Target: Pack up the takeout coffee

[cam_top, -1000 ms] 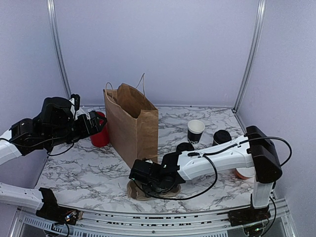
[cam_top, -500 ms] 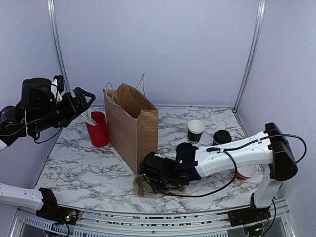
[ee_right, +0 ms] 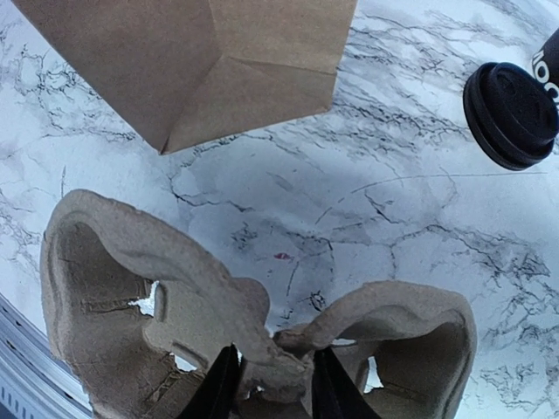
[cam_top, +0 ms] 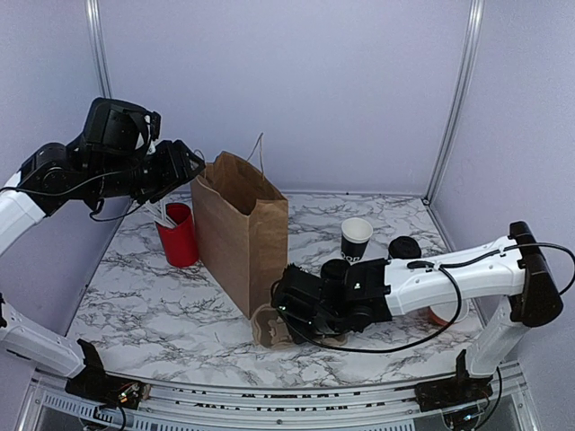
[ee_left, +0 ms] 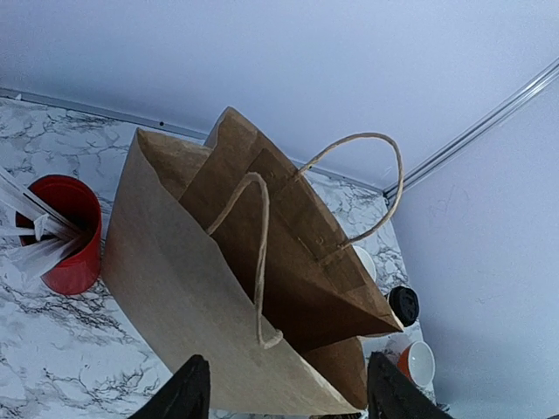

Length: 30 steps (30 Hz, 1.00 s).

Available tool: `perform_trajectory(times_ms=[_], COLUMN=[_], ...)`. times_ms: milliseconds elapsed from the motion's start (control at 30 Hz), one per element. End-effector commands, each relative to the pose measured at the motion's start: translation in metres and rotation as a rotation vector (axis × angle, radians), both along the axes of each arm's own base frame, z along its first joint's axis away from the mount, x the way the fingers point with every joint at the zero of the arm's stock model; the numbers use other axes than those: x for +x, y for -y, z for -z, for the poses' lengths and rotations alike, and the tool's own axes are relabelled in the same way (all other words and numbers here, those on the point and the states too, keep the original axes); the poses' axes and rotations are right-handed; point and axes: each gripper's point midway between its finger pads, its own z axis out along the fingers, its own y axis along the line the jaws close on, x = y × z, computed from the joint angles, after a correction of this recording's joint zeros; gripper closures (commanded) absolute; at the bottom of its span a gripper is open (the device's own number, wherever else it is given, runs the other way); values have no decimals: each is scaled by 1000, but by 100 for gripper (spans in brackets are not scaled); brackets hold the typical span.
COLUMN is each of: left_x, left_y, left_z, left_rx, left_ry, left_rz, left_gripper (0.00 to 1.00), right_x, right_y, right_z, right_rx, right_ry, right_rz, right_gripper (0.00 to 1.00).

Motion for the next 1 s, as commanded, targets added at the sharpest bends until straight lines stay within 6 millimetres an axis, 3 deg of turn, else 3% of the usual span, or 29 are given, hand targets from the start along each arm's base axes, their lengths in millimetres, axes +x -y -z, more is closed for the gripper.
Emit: perform_trajectory(times_ms=[0,200,333,467,667,867,967], left_x=[10,34,46,51,39,27,23], left_y=[-5,-11,-4,11,47,61,65], left_z=[2,14,13,-1,-26,-44,-44], left_rx=[128,226,257,260,244,229,245], left_ry=[14,14,28,68,145,195,190], left_rz=[-17,-81,-71,3,244,365,411], left_gripper=[42,52,66,99,100,100,100], right_x=[5,7,10,14,26,35,38], right_y=[3,14,20,27,38,49,55], right_z=[-19,-38,-55,-73,-121,-181,-211], right_rx=[54,64,76,94,128,160,169], right_ry=[37,67,96,121,196,290,337], right_rz=[14,19,20,23,19,-1,-8], right_gripper=[73,73,74,74,74,74,73])
